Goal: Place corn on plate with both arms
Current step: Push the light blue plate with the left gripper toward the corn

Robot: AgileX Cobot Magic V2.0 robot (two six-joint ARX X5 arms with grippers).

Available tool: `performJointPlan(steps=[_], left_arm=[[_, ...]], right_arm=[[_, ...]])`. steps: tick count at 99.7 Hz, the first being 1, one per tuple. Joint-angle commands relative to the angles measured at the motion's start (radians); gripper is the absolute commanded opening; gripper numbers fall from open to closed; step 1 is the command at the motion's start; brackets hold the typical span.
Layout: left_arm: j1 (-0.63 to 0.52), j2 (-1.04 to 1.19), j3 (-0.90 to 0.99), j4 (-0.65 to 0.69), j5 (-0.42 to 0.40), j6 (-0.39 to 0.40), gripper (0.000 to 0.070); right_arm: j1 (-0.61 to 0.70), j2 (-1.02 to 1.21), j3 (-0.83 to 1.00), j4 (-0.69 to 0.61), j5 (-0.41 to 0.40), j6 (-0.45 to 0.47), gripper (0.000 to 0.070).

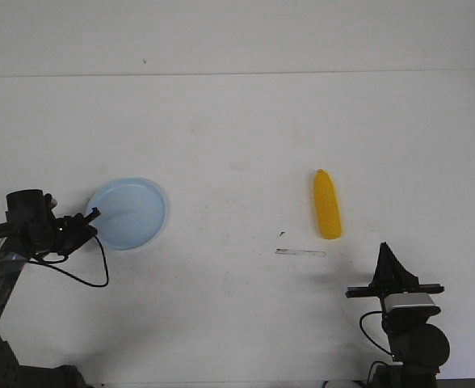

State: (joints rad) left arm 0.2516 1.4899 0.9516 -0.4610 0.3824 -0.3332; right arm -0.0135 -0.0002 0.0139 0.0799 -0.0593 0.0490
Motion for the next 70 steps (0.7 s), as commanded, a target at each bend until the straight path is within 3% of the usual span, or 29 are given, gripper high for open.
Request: performJointPlan(steps=[1,22,45,70], left_arm=[[-0.019,-0.018,0.007,0.000,0.025,-0.014,0.0001],[-0.194,-0.053,0.007,0.049,0.033,-0.085,0.0001],[-0.432,-0.023,0.007,0.190,0.025,-0.186,0.0001],[-0.581,0.069,0.008,0.287,-0.016,-0.267,0.0001]], right_arm=[[0.001,0.001,-0.001,0.010,0.001,0.006,0.0009],[0.001,0.001,-0.001,0.010,0.001,0.006,0.0009],[0.001,0.001,-0.001,0.010,0.001,0.006,0.0009],[0.001,0.001,-0.001,0.010,0.001,0.006,0.0009]])
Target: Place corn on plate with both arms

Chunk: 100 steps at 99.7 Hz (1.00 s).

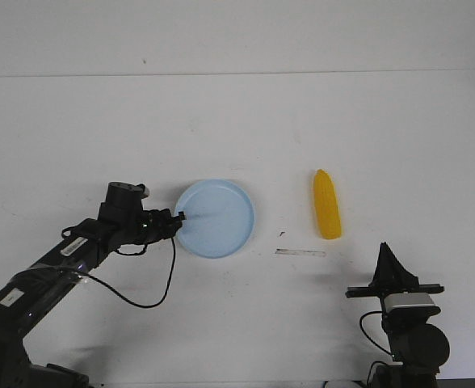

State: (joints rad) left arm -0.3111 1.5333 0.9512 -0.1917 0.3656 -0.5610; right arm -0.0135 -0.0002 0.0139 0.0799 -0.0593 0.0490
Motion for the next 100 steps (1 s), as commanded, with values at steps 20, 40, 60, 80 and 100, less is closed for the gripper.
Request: performJointPlan(steps=[20,40,60,80,100], left_arm=[[-0.063,0.053,0.008,0.038,0.000,-0.050,0.0058],[-0.064,0.040,0.008,0.060,0.001,-0.049,0.0213],[-0.045,-0.041,0.008,0.060,-0.009,0.002,0.0211],[0.019,-0.205,0.002,0.067,-0.109,0.195,0.0109],[0.117,-0.388,-0.069,0.144,-0.240,0.487,0.0001]], right_arm=[[0.001,0.001,-0.001,0.010,0.001,0.006,0.0009],[0.001,0.001,-0.001,0.010,0.001,0.006,0.0009],[0.001,0.001,-0.001,0.010,0.001,0.006,0.0009],[0.001,0.001,-0.001,0.010,0.001,0.006,0.0009],[0.001,0.001,-0.001,0.010,0.001,0.006,0.0009]])
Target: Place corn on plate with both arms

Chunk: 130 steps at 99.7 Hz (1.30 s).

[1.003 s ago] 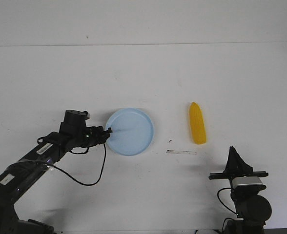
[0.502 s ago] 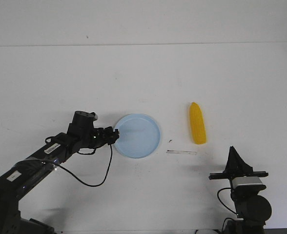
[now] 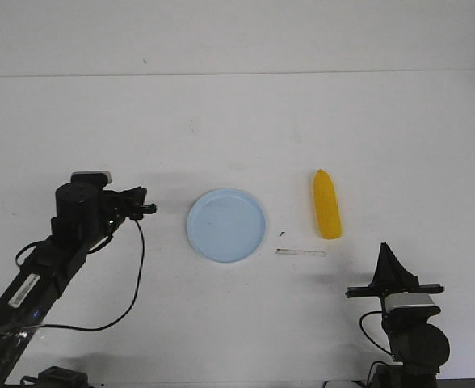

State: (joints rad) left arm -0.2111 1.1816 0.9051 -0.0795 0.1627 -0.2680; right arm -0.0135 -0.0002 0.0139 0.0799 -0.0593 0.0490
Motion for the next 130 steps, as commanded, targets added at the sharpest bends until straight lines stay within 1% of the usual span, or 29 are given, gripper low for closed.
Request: performJointPlan(steps=[1,8,17,41,69,85,97,110,122,130], left_arm=[[0.022,-0.045,-0.029,0.038,-0.043,0.209,0.0001],[0.057,-0.112,-0.077,0.076,-0.082,0.292,0.0001],[0.105,-0.205,-0.138,0.090,-0.095,0.341,0.0001],[0.226,-0.482,-0.313,0.090,-0.095,0.341,0.0001],[0.240,-0.822,-0.488,0.079,-0.095,0.334,0.0001],[0.240,-0.986,-0.547,0.058,-0.095,0.334,0.0001],[0.240,-1.054,-0.547,0.021,-0.096,0.334,0.0003],[0.240,-1.093,-0.546,0.021,-0.098,0.335,0.0009],[0.240,-1.106,-0.546,0.021,-0.146,0.334,0.0009],[0.240,-1.106,-0.546,0.021,-0.148,0.334,0.0009]], right_arm=[[0.001,0.001,-0.001,0.010,0.001,0.006,0.0009],[0.001,0.001,-0.001,0.010,0.001,0.006,0.0009],[0.001,0.001,-0.001,0.010,0.001,0.006,0.0009],[0.001,0.001,-0.001,0.010,0.001,0.006,0.0009],[0.001,0.001,-0.001,0.010,0.001,0.006,0.0009],[0.001,0.001,-0.001,0.010,0.001,0.006,0.0009],[0.001,0.001,-0.001,0.010,0.001,0.006,0.0009],[0.001,0.001,-0.001,0.010,0.001,0.006,0.0009],[0.001,0.001,-0.001,0.010,0.001,0.006,0.0009],[0.001,0.001,-0.001,0.010,0.001,0.006,0.0009]])
